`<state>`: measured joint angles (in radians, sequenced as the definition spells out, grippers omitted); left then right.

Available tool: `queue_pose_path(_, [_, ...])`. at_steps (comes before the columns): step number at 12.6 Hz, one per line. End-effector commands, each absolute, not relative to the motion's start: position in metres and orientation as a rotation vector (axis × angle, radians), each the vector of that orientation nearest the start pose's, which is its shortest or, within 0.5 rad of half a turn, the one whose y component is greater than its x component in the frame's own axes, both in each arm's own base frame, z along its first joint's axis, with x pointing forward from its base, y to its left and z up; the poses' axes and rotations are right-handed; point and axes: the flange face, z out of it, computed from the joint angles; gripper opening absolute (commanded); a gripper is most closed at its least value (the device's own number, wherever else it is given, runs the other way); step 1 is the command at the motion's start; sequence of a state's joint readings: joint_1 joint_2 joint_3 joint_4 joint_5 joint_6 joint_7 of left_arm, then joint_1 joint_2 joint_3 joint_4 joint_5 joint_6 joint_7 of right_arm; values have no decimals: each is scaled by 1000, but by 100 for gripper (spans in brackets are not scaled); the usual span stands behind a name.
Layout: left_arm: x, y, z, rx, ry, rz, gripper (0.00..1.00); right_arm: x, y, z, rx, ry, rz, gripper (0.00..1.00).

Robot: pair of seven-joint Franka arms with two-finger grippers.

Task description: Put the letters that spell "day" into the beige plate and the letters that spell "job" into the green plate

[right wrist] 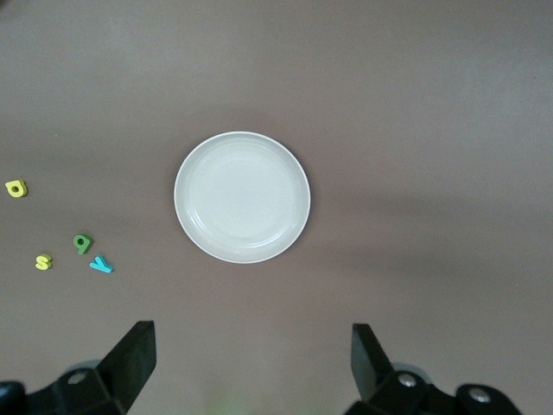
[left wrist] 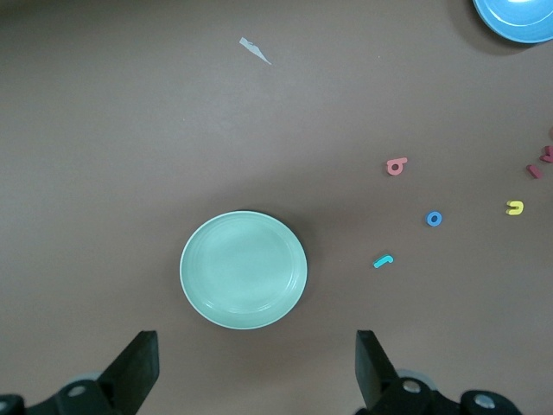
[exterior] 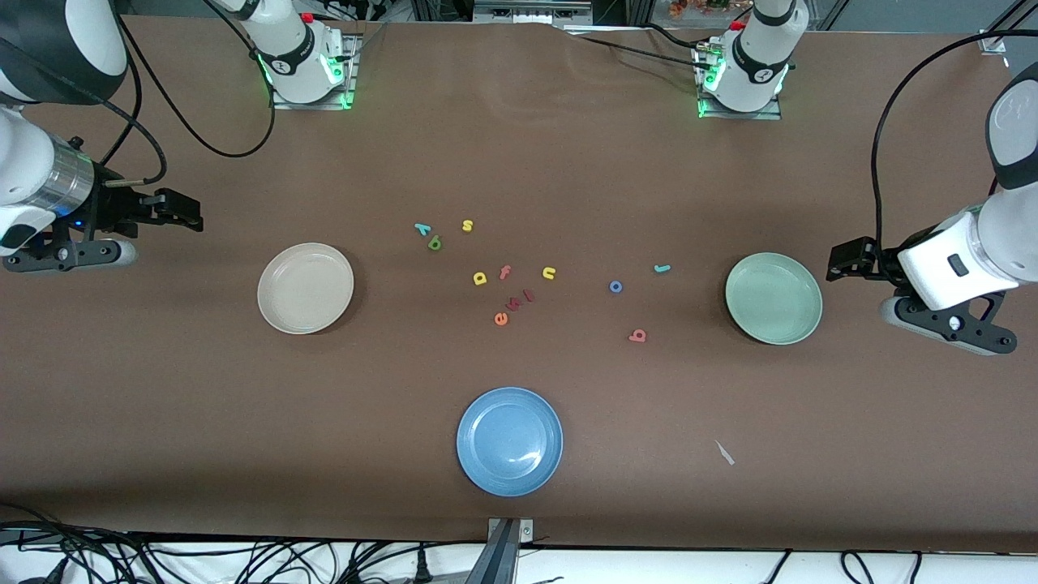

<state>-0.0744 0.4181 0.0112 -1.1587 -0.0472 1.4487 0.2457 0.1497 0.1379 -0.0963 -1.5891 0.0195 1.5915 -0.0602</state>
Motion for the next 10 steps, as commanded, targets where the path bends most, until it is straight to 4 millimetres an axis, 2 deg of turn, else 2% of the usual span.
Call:
queue_pose_path(1, [659,-46,551,-3137,529,201,100,592,36,544,-3103,-194,218,100])
queue_pose_path(7, [659,-49,549,-3140,522,209,100,592,36,544,-3103,-194,220,100])
queue_pose_path(8, [659,-58,543,-3145,530,226,100,592,36,544,-3103,-194,218,100])
queue_pose_path(10, [661,-82,511,-3237,453,328,100,592,36,544,-3103,-194,220,100])
